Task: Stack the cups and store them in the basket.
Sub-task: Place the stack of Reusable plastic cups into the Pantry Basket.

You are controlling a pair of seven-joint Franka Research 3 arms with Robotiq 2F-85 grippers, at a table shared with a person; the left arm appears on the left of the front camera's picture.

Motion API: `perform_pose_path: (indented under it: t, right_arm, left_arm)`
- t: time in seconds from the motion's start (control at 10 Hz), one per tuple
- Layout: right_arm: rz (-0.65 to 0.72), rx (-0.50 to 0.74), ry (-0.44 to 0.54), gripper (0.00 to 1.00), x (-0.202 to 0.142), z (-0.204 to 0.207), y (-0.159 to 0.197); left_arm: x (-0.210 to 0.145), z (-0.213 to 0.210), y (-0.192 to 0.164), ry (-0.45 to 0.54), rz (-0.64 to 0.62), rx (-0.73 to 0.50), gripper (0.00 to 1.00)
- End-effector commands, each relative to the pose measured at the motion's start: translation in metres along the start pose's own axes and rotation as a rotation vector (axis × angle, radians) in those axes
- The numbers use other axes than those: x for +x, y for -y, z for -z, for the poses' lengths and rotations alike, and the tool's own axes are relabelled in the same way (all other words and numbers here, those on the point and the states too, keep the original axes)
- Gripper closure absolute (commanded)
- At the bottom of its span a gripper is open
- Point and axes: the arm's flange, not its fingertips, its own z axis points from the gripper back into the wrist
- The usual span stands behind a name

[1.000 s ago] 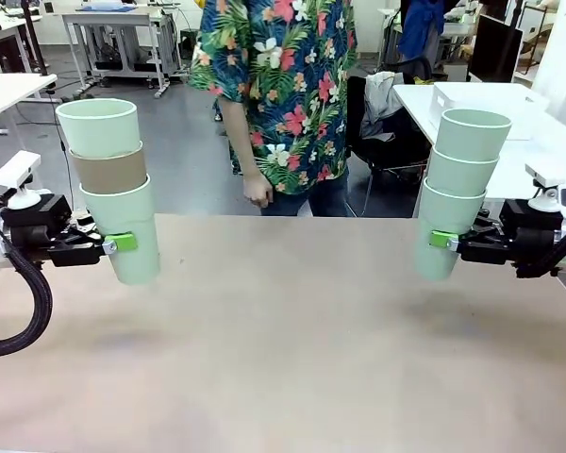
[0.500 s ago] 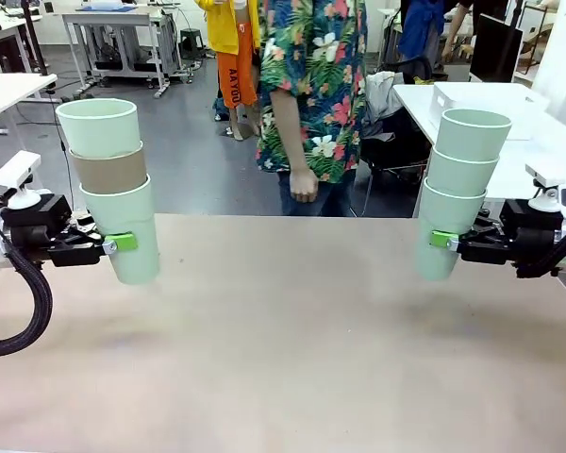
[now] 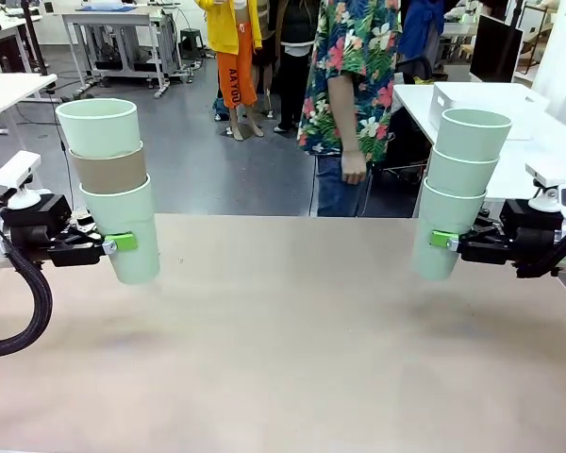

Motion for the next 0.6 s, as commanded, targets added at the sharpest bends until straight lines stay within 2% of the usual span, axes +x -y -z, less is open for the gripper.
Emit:
perform_pose_path:
  t: [0.0, 0.5]
  right_arm:
    - [-0.012, -0.001, 0.005, 0.14, 0.0037, -0.0002, -0.0005]
    - [-0.012, -0.001, 0.005, 0.14, 0.0037, -0.0002, -0.0005]
  left_arm:
    - [0.0036, -0.0002, 0.0008, 0.014, 0.006, -0.003, 0.14]
    - [0.0036, -0.0002, 0.0008, 0.014, 0.006, -0.003, 0.14]
